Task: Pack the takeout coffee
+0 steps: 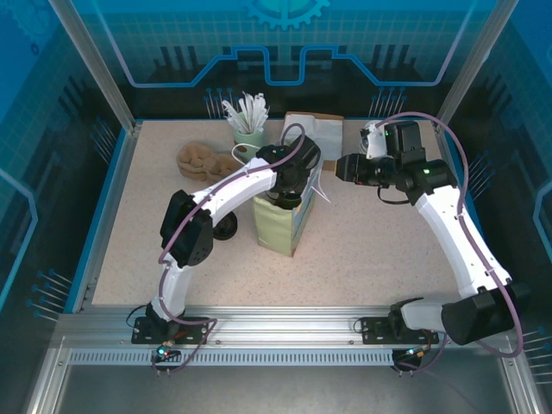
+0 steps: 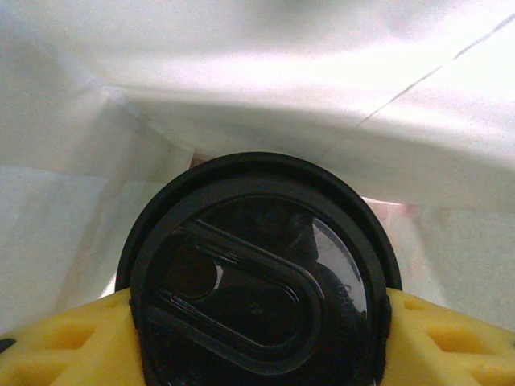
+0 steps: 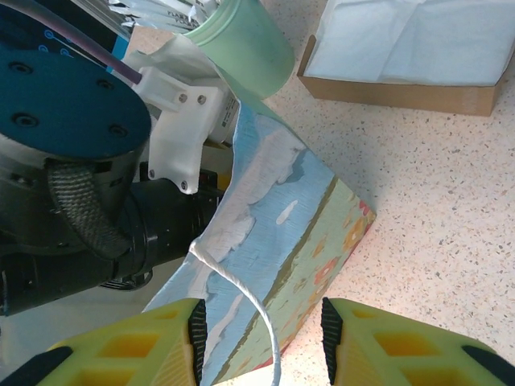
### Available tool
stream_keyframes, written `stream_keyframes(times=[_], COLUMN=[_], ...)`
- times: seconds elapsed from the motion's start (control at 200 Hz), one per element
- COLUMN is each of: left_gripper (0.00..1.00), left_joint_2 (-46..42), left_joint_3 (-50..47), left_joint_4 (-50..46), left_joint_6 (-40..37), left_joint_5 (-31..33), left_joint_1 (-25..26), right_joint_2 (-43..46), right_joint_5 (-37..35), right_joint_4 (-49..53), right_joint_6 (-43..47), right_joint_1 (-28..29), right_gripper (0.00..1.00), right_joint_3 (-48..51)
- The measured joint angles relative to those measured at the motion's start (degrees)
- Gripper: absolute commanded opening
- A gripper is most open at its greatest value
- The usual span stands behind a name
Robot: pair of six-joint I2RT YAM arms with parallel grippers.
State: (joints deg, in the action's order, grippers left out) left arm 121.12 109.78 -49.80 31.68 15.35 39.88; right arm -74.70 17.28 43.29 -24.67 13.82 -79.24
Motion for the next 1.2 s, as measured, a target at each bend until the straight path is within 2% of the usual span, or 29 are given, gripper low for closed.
stream_keyframes(times=[0.4,0.54,0.935,1.201], left_gripper=[0.63,0.63,0.64,0.74], left_joint_2=[-0.44,-0.44,1.64,1.64], left_joint_3=[-1.57,-1.49,3.34,3.34], left_joint_4=[2.97,2.93,-1.92,-2.25], left_joint_6=[-0.26,-0.26,-0.09,-0.02], left_joint_5=[0.02,0.02,-0.66,-0.87], left_joint_1=[0.09,0.09,0.00,-0.02], right_joint_2=[-3.08,-5.53,-9.60,-10.54], right_joint_5=[2.51,1.42,0.24,-0.76], right_joint_4=[-1.14,-0.17,1.18,2.73], right_joint_6=[-1.73,-2.82,-5.42,-6.64], right_joint_1=[0.02,0.94,4.59,5.49], right_gripper=[0.42,0.42,0.42,0.42], right_joint_3=[-1.25,-4.52,-8.02,-8.57])
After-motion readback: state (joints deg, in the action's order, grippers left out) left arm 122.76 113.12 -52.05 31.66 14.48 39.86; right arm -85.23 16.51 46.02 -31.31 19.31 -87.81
